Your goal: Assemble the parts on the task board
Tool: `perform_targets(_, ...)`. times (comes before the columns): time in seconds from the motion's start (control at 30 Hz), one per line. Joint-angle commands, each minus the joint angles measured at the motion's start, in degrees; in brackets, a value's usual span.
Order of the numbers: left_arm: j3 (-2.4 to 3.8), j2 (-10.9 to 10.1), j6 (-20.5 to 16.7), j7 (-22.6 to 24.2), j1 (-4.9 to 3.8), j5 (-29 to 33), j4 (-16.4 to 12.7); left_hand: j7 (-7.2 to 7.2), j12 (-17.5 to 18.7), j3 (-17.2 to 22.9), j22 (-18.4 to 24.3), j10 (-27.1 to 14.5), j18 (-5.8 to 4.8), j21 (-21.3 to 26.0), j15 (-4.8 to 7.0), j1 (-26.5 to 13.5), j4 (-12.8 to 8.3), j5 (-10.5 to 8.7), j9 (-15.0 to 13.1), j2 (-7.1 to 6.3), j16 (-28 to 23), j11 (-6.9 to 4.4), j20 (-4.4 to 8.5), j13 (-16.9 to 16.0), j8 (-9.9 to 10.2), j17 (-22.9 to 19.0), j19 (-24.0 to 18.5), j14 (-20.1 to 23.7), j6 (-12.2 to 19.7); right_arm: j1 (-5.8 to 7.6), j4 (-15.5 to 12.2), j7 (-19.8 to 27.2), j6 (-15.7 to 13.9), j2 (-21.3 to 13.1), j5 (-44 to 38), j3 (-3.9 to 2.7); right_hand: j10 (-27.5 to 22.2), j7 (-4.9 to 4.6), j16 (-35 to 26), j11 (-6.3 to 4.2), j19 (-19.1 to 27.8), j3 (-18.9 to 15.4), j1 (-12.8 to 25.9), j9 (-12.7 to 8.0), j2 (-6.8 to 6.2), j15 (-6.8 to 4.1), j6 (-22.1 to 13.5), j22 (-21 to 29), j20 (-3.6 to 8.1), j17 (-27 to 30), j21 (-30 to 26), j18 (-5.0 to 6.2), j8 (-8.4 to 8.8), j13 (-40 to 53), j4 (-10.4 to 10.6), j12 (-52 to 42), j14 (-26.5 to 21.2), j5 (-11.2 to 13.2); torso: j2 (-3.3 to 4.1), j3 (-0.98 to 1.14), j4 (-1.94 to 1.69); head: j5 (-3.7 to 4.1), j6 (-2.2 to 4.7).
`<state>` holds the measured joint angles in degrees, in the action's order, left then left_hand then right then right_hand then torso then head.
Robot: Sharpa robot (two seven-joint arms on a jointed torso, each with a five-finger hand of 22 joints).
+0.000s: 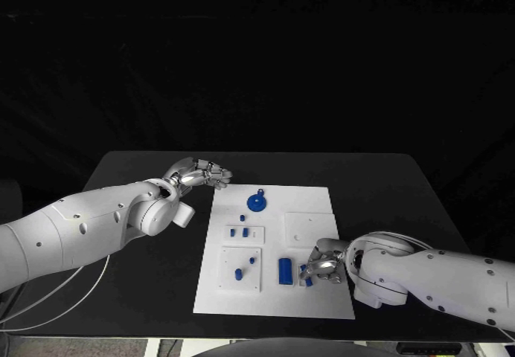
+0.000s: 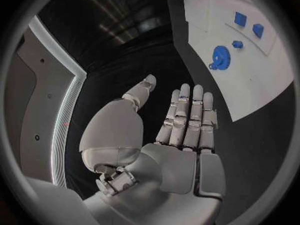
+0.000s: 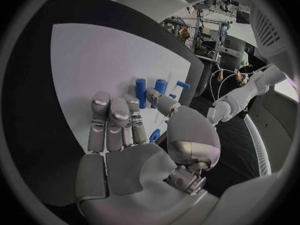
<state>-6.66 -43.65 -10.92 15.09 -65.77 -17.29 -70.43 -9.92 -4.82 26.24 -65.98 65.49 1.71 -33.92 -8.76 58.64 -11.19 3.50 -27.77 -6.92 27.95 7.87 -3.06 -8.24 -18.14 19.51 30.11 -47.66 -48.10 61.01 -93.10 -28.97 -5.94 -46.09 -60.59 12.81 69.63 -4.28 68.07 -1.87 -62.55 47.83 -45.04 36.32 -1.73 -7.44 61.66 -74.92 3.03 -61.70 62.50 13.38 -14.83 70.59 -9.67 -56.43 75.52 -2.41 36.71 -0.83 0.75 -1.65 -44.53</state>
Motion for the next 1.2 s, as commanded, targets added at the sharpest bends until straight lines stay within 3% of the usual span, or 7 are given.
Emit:
perform_targets(0.03, 0.04, 0.07, 0.91, 0.30, -0.02, 0.28, -0.20, 0.07, 0.08, 0.03, -0.11, -0.10, 0.54, 0.30, -0.24, -0.43, 0.39, 0.02, 0.10, 0.09, -0.40, 0.12, -0.15, 0.09, 0.19, 0.10, 0.14, -0.14, 0.40, -0.07, 0.48, 0.36, 1.11, 0.37, -0.49, -0.01, 0.35, -0.05, -0.22, -0.15, -0.01, 0.07, 0.31, 0.02, 0.54, -0.39, 0.31, -1.03, -0.16, 0.06, 0.27, 1.62, -0.07, -0.05, -0.19, -0.26, 0.15, -0.40, 0.01, 0.01, 0.06, -0.08, 0.01)
perform_targets(0.3, 0.04, -0.07, 0.91, 0.23, -0.03, 0.28, -0.26, 0.07, 0.08, 0.01, -0.12, -0.10, 0.54, 0.32, -0.24, -0.50, 0.46, 0.01, 0.10, 0.11, -0.43, 0.13, -0.16, 0.10, 0.19, 0.13, 0.13, -0.14, 0.41, -0.13, 1.32, -0.03, 1.93, 1.06, -0.12, -0.01, 0.35, -0.07, -0.23, -0.13, -0.05, -0.33, 1.31, -0.01, 0.28, -0.39, 0.30, -0.99, -0.17, 0.11, 0.30, 1.62, -0.03, -0.05, -0.28, -0.22, 0.16, -0.40, 0.06, 0.01, 0.02, -0.18, -0.05)
perform_targets(0.53, 0.04, -0.08, 0.90, 0.24, -0.03, 0.28, -0.28, 0.07, 0.08, -0.02, -0.14, -0.11, 0.54, 0.34, -0.25, -0.57, 0.53, 0.01, 0.10, 0.12, -0.45, 0.13, -0.16, 0.11, 0.19, 0.15, 0.12, -0.13, 0.42, -0.26, 1.25, 0.16, 1.63, 1.24, 0.13, -0.01, 0.32, -0.08, -0.24, -0.12, -0.08, -0.81, 2.45, -0.06, -0.73, -0.40, 0.26, -0.95, -0.18, 0.16, 0.30, 1.62, 0.03, -0.05, -0.14, -0.17, 0.15, -0.39, 0.01, 0.01, 0.04, -0.23, -0.11)
perform_targets(0.97, 0.04, -0.15, 0.89, 0.19, -0.03, 0.28, -0.27, 0.07, 0.08, -0.03, -0.16, -0.12, 0.54, 0.36, -0.25, -0.64, 0.60, 0.02, 0.11, 0.14, -0.49, 0.13, -0.16, 0.12, 0.19, 0.18, 0.11, -0.13, 0.43, -0.28, 0.75, 0.69, 1.20, 1.24, 1.00, -0.01, 0.30, -0.07, -0.17, -0.13, -0.21, -5.33, 6.46, -0.08, -3.36, -0.44, 0.19, -0.90, -0.12, 0.23, 0.33, 1.62, 0.11, 0.01, 0.60, -0.11, 0.16, -0.39, 0.01, 0.00, 0.03, -0.29, -0.32)
perform_targets(1.2, 0.04, -0.13, 0.94, 0.13, -0.03, 0.28, -0.26, 0.07, 0.08, -0.04, -0.18, -0.12, 0.55, 0.38, -0.25, -0.66, 0.63, 0.02, 0.11, 0.14, -0.51, 0.13, -0.16, 0.13, 0.19, 0.20, 0.10, -0.12, 0.44, -0.32, 0.33, 1.19, 1.42, 1.03, 1.50, -0.01, 0.26, 0.00, -0.15, -0.21, -0.12, -6.85, 6.66, -0.06, -3.44, -0.53, 0.16, -0.88, 0.12, 0.24, 0.26, 1.62, 0.11, 0.05, 0.02, -0.09, 0.11, -0.40, 0.00, 0.00, 0.02, -0.34, -0.40)
